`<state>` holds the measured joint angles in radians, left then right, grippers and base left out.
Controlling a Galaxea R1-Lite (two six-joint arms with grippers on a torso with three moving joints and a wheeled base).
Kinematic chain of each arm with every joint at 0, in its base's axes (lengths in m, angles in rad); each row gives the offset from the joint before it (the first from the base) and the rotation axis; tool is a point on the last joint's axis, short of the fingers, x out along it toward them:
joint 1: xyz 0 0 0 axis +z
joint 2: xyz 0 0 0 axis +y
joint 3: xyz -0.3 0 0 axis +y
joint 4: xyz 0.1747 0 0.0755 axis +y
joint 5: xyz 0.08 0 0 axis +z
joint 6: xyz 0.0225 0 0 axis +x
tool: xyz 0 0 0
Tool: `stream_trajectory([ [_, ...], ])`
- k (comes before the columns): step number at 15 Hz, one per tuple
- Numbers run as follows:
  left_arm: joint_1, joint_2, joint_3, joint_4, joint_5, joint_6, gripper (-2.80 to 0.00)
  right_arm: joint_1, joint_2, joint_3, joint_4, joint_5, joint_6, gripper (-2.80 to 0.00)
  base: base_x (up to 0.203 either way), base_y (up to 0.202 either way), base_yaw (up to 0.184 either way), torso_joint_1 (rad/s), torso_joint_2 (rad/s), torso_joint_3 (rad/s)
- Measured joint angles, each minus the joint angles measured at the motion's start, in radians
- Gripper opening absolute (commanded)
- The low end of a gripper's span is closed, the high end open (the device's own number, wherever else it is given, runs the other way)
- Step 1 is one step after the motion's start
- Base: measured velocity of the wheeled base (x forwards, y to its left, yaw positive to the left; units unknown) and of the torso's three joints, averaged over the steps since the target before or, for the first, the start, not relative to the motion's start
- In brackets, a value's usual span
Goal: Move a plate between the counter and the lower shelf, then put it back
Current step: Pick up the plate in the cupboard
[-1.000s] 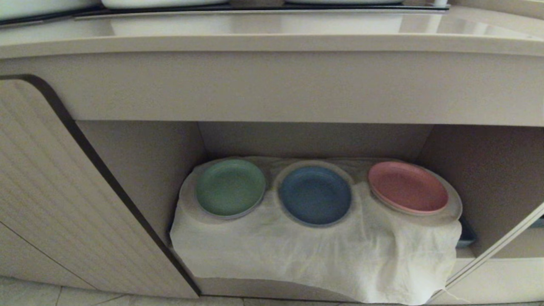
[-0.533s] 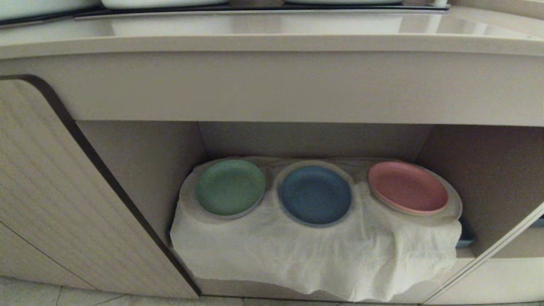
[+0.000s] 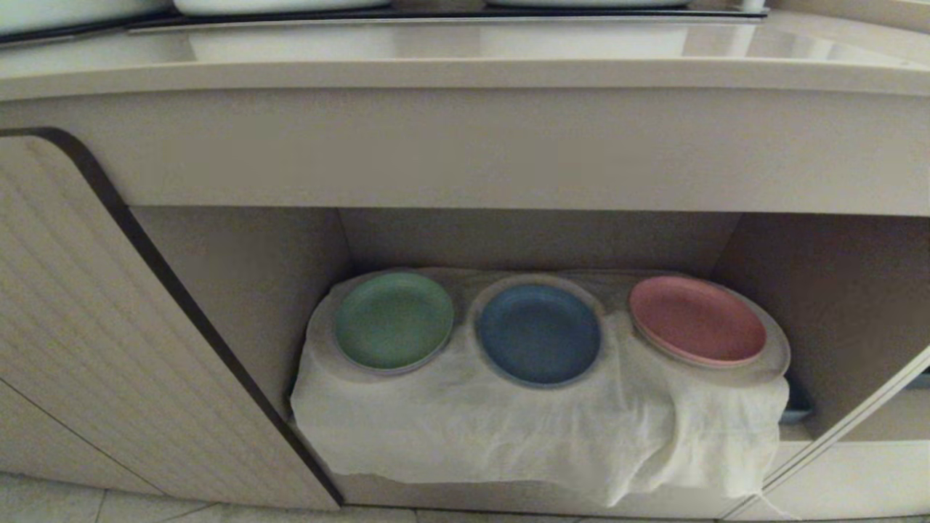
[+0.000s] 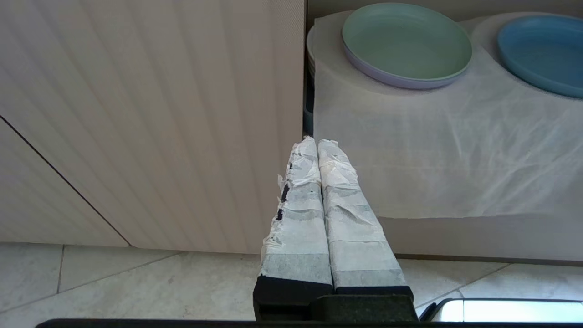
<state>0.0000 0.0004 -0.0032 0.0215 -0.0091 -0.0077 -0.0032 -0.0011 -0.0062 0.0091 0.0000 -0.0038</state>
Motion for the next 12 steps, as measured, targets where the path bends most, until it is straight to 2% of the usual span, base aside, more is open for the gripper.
stream_trajectory([
  [12, 0.0, 0.0, 0.0, 0.0, 0.0, 0.001, -2.8, 0.0, 0.0, 0.004, -0.043, 0.0, -0.026, -2.8, 0.0, 0.0, 0.0, 0.0, 0.0, 0.0],
])
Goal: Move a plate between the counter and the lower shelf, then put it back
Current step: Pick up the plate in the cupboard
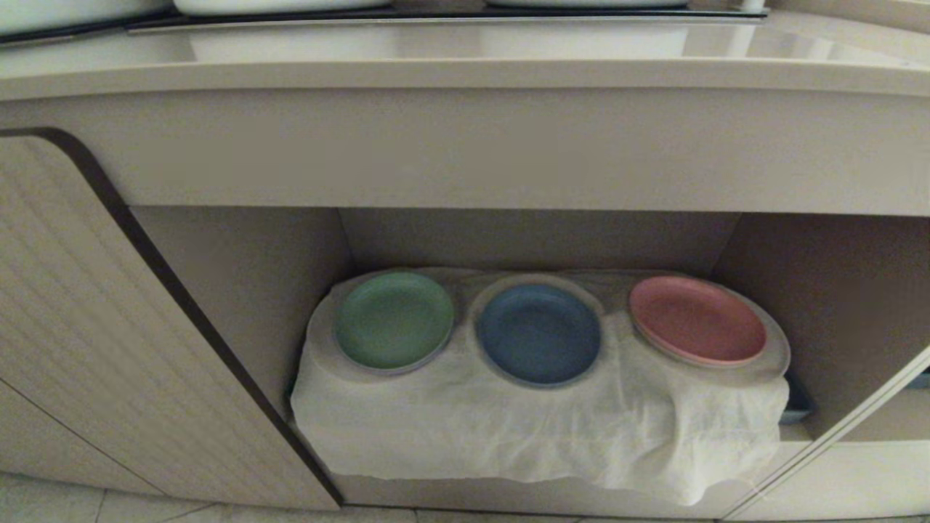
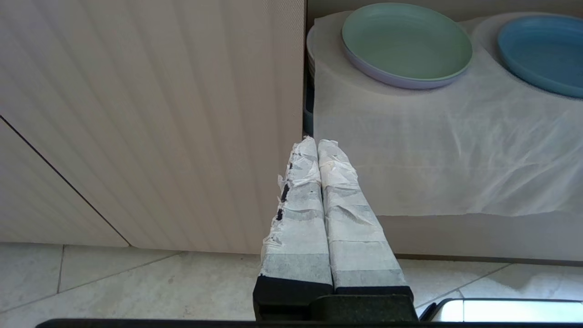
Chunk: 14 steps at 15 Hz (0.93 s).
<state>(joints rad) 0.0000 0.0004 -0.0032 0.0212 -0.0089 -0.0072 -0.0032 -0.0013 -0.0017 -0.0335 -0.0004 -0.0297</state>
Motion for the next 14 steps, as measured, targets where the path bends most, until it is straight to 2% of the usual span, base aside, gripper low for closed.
stream_trajectory([
  [3, 0.0, 0.0, 0.0, 0.0, 0.0, 0.0, -2.8, 0.0, 0.0, -0.011, -0.044, 0.001, 0.004, -2.8, 0.0, 0.0, 0.0, 0.0, 0.0, 0.0],
  [8, 0.0, 0.0, 0.0, 0.0, 0.0, -0.001, -2.8, 0.001, 0.002, -0.107, 0.041, 0.01, -0.004, -2.8, 0.0, 0.0, 0.0, 0.0, 0.0, 0.0],
  [10, 0.0, 0.0, 0.0, 0.0, 0.0, -0.001, -2.8, 0.001, 0.016, -0.154, 0.071, 0.036, -0.005, -2.8, 0.0, 0.0, 0.0, 0.0, 0.0, 0.0],
  [14, 0.0, 0.0, 0.0, 0.0, 0.0, 0.0, -2.8, 0.001, 0.137, -0.236, 0.063, 0.05, -0.004, -2.8, 0.0, 0.0, 0.0, 0.0, 0.0, 0.0],
])
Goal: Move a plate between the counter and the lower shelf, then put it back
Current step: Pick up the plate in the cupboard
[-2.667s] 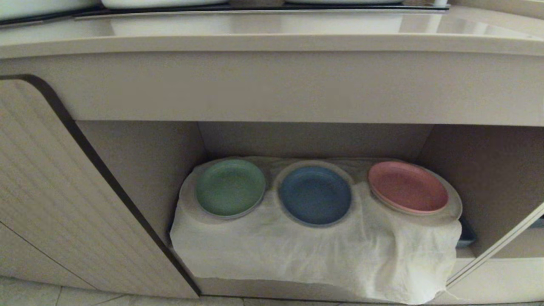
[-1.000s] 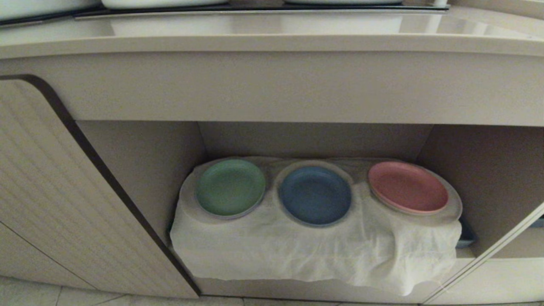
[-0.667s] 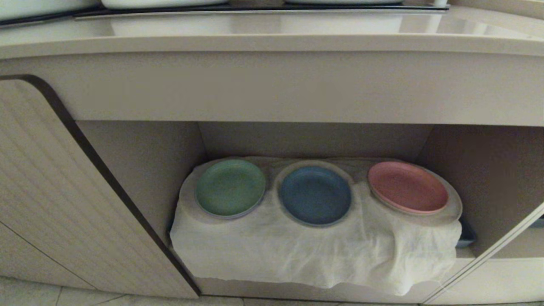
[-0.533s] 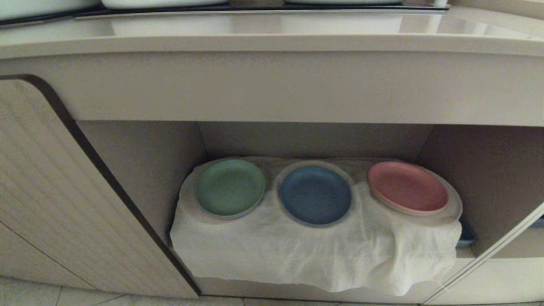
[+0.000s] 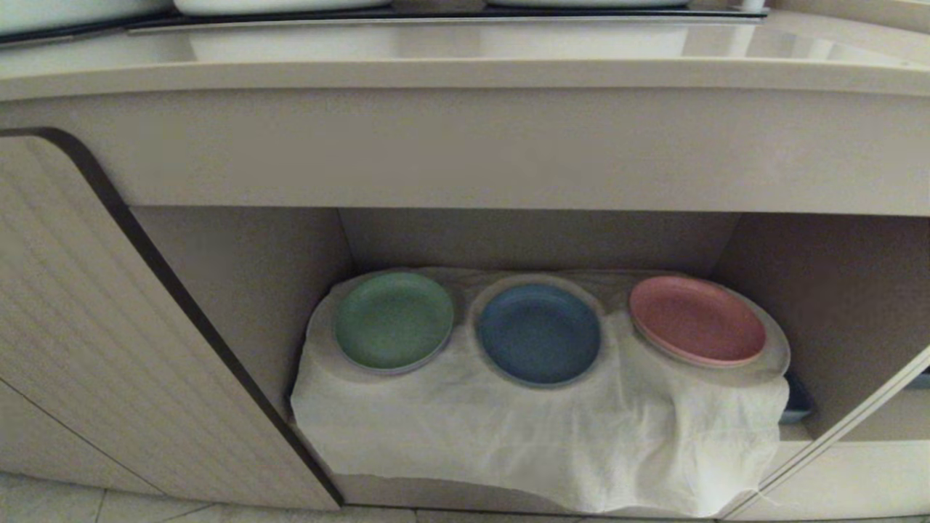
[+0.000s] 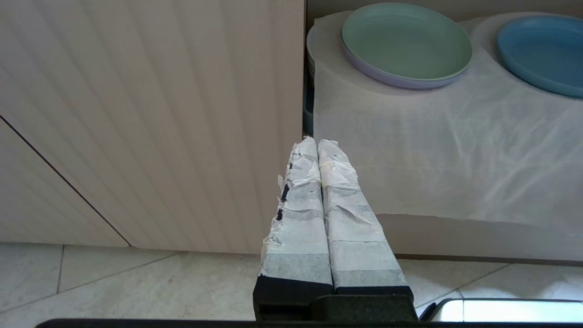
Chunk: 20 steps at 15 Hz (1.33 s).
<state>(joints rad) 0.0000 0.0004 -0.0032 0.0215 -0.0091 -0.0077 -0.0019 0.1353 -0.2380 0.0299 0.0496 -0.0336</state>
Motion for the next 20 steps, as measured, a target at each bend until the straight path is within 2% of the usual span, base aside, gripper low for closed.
stream_trajectory([
  [7, 0.0, 0.0, 0.0, 0.0, 0.0, 0.0, -2.8, 0.0, 0.338, -0.061, -0.148, 0.006, 0.006, -2.8, 0.0, 0.0, 0.0, 0.0, 0.0, 0.0],
  [11, 0.0, 0.0, 0.0, 0.0, 0.0, 0.0, -2.8, 0.009, 0.508, -0.063, -0.201, 0.052, 0.008, -2.8, 0.0, 0.0, 0.0, 0.0, 0.0, 0.0],
  [14, 0.0, 0.0, 0.0, 0.0, 0.0, 0.0, -2.8, 0.016, 0.619, -0.064, -0.203, 0.15, 0.007, -2.8, 0.0, 0.0, 0.0, 0.0, 0.0, 0.0],
  [18, 0.0, 0.0, 0.0, 0.0, 0.0, 0.0, -2.8, 0.038, 0.773, -0.076, -0.198, 0.357, 0.003, -2.8, 0.0, 0.0, 0.0, 0.0, 0.0, 0.0],
  [20, 0.0, 0.0, 0.0, 0.0, 0.0, 0.0, -2.8, 0.073, 0.856, -0.08, -0.196, 0.414, 0.002, -2.8, 0.0, 0.0, 0.0, 0.0, 0.0, 0.0],
])
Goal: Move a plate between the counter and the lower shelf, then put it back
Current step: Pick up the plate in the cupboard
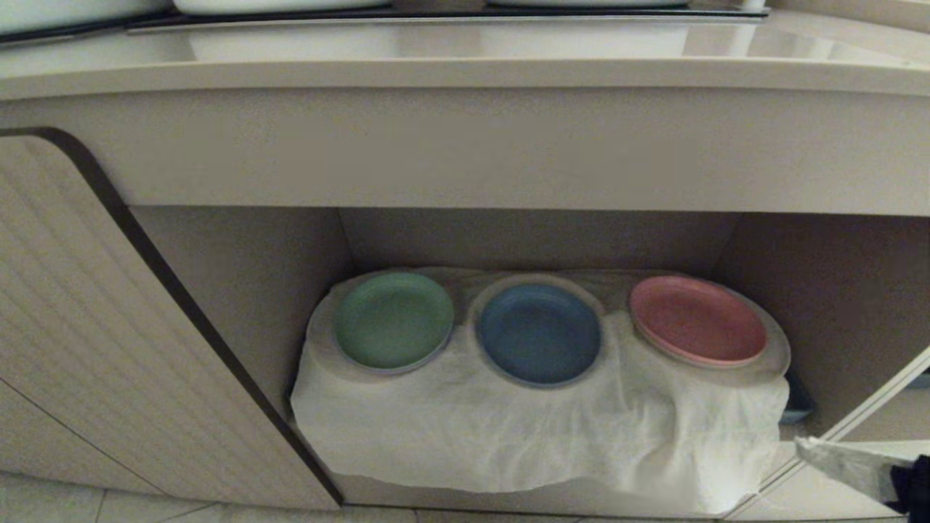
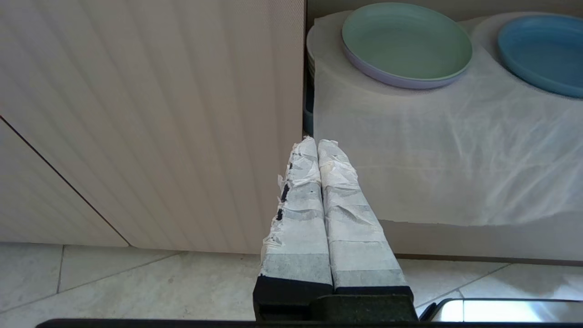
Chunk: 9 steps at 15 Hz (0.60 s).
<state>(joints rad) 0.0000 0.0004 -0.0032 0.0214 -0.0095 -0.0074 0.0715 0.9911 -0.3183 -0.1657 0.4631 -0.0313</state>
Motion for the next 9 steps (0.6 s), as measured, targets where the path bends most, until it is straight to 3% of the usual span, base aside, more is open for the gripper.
stream_trajectory([
  [5, 0.0, 0.0, 0.0, 0.0, 0.0, 0.0, -2.8, 0.113, 0.244, -0.064, -0.001, 0.023, 0.002, -2.8, 0.0, 0.0, 0.0, 0.0, 0.0, 0.0],
  [9, 0.0, 0.0, 0.0, 0.0, 0.0, 0.0, -2.8, 0.152, 0.46, -0.274, 0.025, 0.018, 0.003, -2.8, 0.0, 0.0, 0.0, 0.0, 0.0, 0.0],
])
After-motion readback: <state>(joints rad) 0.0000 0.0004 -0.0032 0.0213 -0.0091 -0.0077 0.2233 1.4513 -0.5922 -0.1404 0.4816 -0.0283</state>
